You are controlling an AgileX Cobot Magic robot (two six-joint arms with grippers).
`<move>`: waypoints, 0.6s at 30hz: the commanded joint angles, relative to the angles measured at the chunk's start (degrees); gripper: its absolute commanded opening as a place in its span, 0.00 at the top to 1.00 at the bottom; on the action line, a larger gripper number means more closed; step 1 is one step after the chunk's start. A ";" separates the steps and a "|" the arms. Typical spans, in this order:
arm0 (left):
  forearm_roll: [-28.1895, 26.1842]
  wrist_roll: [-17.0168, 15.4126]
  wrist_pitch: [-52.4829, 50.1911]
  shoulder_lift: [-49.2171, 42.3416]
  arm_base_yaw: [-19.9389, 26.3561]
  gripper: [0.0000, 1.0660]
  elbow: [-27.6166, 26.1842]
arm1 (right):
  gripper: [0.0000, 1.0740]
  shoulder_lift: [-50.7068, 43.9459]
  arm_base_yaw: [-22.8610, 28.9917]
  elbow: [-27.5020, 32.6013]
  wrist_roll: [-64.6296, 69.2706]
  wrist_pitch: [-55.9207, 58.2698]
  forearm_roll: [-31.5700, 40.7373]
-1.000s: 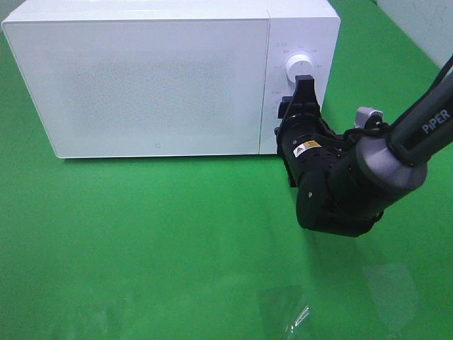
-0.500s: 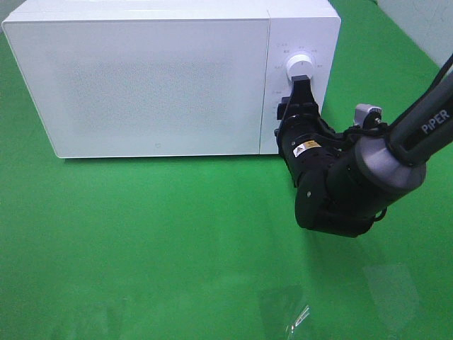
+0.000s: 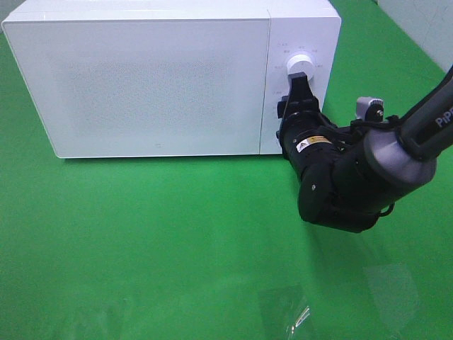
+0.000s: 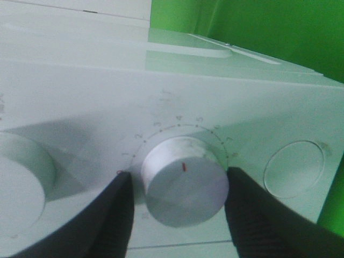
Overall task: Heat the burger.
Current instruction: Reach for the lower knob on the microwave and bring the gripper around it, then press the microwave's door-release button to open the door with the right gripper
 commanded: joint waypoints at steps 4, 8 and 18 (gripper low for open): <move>0.11 -0.40 0.11 -1.03 0.29 0.06 0.11 | 0.43 -3.15 -0.52 2.06 -4.13 -7.56 -3.44; 0.11 -0.40 0.11 -1.03 0.29 0.06 0.11 | 0.37 -5.16 -0.52 4.13 -7.10 -4.98 -5.79; 0.11 -0.40 0.11 -1.03 0.29 0.06 0.11 | 0.36 -15.01 -0.52 9.17 -27.73 11.92 -5.73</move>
